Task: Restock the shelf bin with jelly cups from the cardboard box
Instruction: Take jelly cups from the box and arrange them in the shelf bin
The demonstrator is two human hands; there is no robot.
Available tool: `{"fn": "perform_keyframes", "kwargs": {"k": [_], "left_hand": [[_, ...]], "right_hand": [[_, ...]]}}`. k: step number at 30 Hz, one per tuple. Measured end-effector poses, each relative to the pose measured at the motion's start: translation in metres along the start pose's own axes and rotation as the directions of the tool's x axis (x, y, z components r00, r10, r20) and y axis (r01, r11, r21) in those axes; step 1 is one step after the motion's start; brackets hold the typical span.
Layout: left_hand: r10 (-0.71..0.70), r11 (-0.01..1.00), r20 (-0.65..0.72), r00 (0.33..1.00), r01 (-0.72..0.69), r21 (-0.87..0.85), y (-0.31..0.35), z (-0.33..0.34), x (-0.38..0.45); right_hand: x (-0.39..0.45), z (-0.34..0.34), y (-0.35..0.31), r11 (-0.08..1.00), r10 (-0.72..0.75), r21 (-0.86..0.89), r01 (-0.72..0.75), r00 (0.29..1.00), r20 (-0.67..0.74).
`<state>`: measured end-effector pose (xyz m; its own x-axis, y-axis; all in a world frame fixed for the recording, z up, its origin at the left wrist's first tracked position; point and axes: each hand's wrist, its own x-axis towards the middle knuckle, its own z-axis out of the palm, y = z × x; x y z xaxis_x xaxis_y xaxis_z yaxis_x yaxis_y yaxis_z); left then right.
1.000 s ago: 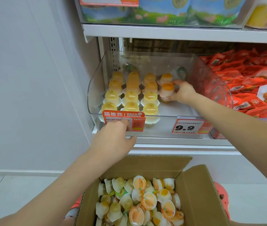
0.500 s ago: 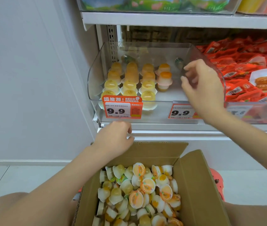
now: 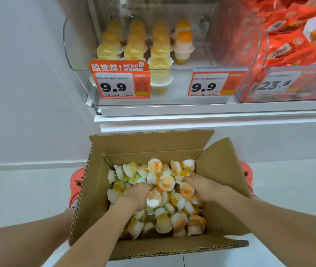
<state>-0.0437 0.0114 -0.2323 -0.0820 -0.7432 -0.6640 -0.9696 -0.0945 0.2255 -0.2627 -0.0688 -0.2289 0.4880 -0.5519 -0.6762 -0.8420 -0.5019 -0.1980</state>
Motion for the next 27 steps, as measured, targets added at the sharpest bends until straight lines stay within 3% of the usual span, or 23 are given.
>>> {"fn": "perform_keyframes", "kwargs": {"k": [6,11,15,18,22,27], "left_hand": [[-0.009,0.99,0.041,0.999,0.003,0.141,0.0,0.039,0.034],[0.018,0.984,-0.047,0.999,-0.009,0.178,0.004,0.063,0.049],[0.044,0.98,-0.093,0.995,-0.025,0.2,0.002,0.064,0.052],[-0.008,0.999,-0.095,0.995,0.012,0.047,0.001,0.058,0.047],[-0.081,0.974,-0.123,0.989,0.052,-0.222,0.001,0.034,0.029],[-0.054,0.922,-0.222,0.974,-0.037,-0.386,-0.001,-0.014,-0.005]], "right_hand": [[0.036,0.037,0.003,0.994,0.096,0.049,-0.093,0.993,-0.064],[0.039,0.054,0.0,0.993,0.121,0.018,-0.12,0.983,-0.137],[0.038,0.058,0.0,0.981,0.141,0.157,-0.117,0.978,-0.15],[0.037,0.058,0.005,0.932,0.168,0.35,-0.098,0.97,-0.176],[0.036,0.062,0.006,0.881,0.205,0.464,-0.088,0.957,-0.207],[0.017,0.025,-0.008,0.716,0.167,0.69,0.105,0.934,-0.316]]}}
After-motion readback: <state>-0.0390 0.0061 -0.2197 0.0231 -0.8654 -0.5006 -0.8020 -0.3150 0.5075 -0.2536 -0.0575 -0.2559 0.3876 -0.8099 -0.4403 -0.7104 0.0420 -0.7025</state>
